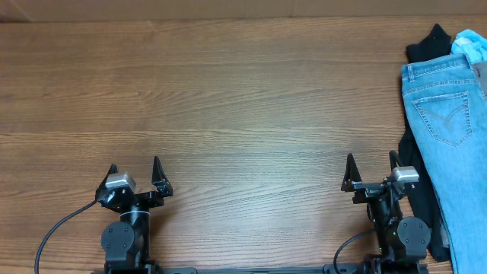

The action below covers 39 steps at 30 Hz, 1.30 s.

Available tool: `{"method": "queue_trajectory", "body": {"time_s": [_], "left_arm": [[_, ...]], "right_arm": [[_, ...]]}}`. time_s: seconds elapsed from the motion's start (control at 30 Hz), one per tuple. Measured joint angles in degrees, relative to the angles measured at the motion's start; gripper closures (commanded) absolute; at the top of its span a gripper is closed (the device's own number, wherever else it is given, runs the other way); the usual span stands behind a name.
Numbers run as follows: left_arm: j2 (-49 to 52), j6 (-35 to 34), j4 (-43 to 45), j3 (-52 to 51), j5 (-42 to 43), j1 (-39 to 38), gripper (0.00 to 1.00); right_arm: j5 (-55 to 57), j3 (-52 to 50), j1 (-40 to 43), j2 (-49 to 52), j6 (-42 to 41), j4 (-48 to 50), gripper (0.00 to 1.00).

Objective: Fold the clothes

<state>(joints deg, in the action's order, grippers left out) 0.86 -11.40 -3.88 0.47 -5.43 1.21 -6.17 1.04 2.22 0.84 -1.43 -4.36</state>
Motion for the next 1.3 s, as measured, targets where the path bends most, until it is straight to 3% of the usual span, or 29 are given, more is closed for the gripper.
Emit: {"method": "queue_trajectory", "body": {"time_s": [1.3], "left_arm": [[0.00, 0.00, -0.02, 0.00, 0.00, 0.00, 0.00]], "right_arm": [[1.09, 0.00, 0.00, 0.00, 0.00, -0.11, 0.00]]}}
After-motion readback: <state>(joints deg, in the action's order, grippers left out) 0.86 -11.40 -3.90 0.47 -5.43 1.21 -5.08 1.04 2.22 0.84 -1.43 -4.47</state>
